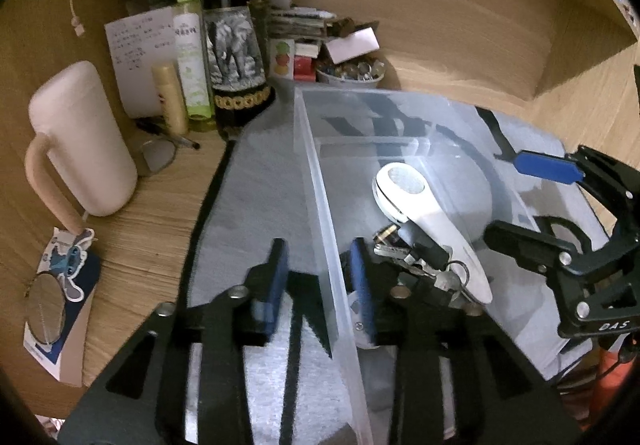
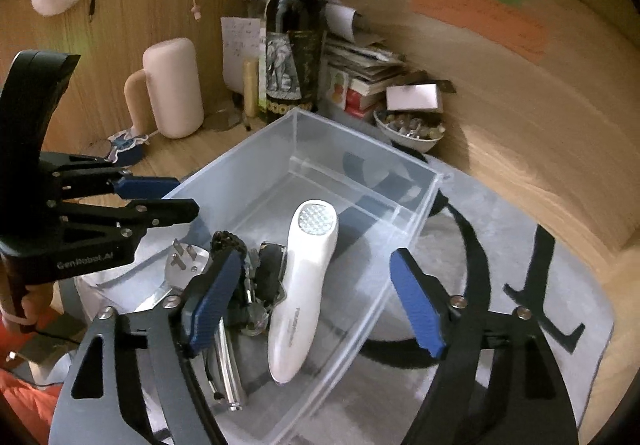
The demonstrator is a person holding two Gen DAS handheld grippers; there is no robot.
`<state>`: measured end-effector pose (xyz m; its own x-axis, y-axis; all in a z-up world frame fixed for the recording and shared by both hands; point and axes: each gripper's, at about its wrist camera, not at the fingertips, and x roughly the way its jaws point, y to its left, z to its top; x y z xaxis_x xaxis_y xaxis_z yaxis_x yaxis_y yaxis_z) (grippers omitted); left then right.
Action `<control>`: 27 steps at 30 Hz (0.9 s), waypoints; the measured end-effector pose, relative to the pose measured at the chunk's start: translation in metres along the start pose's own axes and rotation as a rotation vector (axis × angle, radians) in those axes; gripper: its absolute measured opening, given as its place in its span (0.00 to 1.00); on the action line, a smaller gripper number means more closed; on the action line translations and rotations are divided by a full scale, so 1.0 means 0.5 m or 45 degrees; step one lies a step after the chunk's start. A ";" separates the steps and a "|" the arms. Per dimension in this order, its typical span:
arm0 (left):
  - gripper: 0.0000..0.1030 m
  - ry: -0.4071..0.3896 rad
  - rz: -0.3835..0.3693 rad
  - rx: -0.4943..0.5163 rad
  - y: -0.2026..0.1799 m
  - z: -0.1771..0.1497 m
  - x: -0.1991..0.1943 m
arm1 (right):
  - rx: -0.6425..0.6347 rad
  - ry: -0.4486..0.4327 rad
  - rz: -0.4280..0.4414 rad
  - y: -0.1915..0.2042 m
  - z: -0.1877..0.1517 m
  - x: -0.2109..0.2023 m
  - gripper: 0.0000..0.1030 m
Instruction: Organize rigid objects
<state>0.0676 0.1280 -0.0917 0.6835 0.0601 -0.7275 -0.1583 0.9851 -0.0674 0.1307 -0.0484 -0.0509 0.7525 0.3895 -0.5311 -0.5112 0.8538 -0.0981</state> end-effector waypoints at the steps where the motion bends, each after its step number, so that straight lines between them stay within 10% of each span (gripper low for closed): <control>1: 0.42 -0.010 0.007 0.002 0.000 0.001 -0.005 | 0.008 -0.009 0.000 -0.002 -0.002 -0.005 0.76; 17: 0.85 -0.247 -0.038 0.085 -0.073 0.013 -0.114 | 0.140 -0.216 -0.141 -0.043 -0.049 -0.153 0.92; 27: 0.95 -0.402 -0.113 0.126 -0.142 0.001 -0.188 | 0.202 -0.381 -0.303 -0.060 -0.091 -0.265 1.00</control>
<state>0.0151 0.0524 -0.0181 0.8807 0.0049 -0.4736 -0.0288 0.9987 -0.0431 0.0276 -0.1415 -0.0160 0.9416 0.2380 -0.2384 -0.2556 0.9657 -0.0455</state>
